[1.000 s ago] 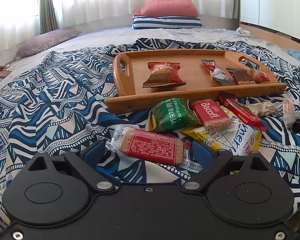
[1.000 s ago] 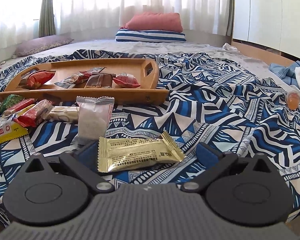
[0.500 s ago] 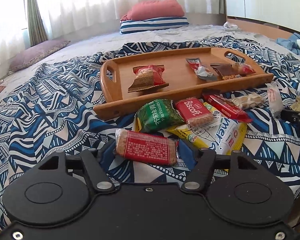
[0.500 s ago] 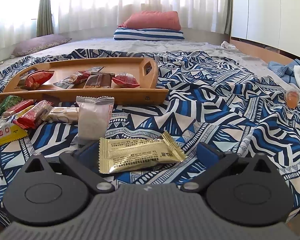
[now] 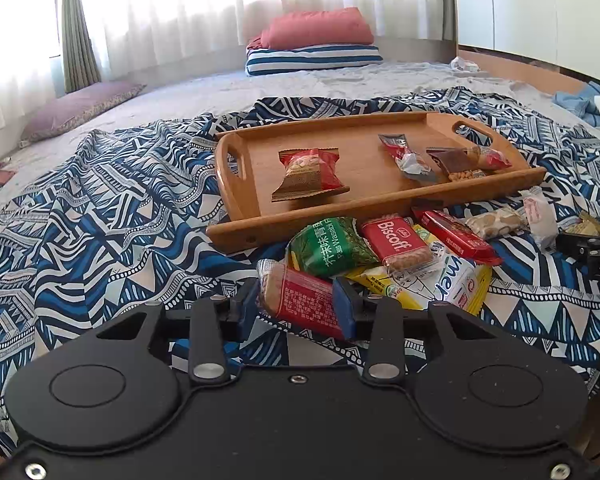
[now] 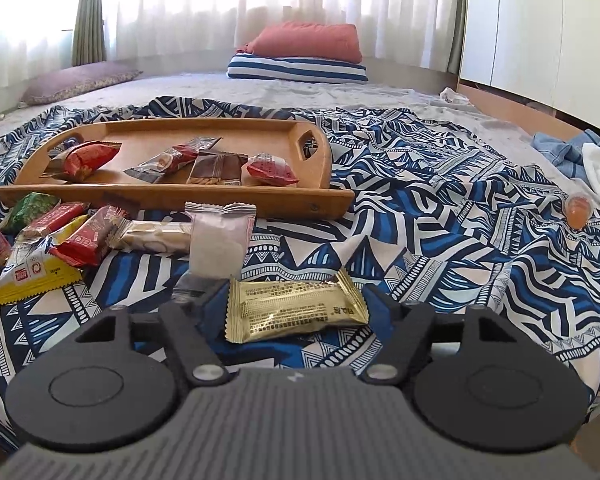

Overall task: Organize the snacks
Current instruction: 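Lower the left tool onto the red biscuit packet while the right tool approaches the gold foil packet, then close the left tool on the red biscuit packet while the right tool grasps the gold foil packet, then carry the red packet with the left tool while the right tool carries the gold packet over the tray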

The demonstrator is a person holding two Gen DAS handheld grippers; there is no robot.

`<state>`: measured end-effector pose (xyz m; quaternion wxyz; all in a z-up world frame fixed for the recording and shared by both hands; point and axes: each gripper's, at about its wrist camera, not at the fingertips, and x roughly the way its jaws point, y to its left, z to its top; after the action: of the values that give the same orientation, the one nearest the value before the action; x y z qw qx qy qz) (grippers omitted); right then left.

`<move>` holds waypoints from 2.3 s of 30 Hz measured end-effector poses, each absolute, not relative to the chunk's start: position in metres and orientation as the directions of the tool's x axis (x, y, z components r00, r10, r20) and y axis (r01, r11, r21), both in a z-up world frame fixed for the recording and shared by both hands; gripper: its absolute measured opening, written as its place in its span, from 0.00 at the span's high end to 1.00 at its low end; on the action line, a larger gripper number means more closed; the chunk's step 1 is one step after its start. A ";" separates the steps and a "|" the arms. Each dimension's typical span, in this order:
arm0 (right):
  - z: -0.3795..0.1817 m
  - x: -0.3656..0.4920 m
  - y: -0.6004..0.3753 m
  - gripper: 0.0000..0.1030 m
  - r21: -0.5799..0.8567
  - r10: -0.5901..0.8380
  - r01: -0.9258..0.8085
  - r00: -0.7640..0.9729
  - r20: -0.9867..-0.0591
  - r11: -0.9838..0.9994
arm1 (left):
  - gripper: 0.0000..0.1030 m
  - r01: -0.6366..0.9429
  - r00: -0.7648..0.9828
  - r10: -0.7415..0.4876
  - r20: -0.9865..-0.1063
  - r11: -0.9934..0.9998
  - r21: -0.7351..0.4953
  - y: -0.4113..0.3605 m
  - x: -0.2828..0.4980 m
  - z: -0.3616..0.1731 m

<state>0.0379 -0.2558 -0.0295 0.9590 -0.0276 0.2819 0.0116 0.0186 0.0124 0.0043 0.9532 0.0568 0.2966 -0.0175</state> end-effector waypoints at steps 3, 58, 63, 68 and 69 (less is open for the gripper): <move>-0.027 0.038 -0.257 0.34 -0.028 0.011 -0.031 0.836 -0.548 0.999 | 0.63 0.069 0.826 0.004 -0.563 0.992 0.108 0.012 0.017 0.004; 0.062 0.154 -0.249 0.34 0.113 0.137 -0.088 0.807 -0.575 0.990 | 0.42 0.070 0.815 -0.065 -0.576 0.997 -0.014 0.025 0.158 0.100; 0.060 0.201 -0.247 0.34 0.160 0.159 -0.071 0.745 -0.648 0.985 | 0.42 0.059 0.782 -0.049 -0.621 0.998 -0.005 0.021 0.202 0.101; 0.048 0.233 -0.240 0.34 0.190 0.166 -0.045 0.704 -0.691 0.981 | 0.42 0.015 0.720 -0.043 -0.693 0.999 -0.046 0.021 0.241 0.087; 0.045 0.237 -0.238 0.34 0.191 0.166 -0.043 0.698 -0.697 0.981 | 0.42 0.004 0.710 -0.038 -0.703 0.999 -0.050 0.022 0.247 0.081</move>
<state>0.2375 -0.2377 0.0454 0.9179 0.0800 0.3845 0.0571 0.2465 0.0217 0.0811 0.9244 -0.0222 0.3806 -0.0113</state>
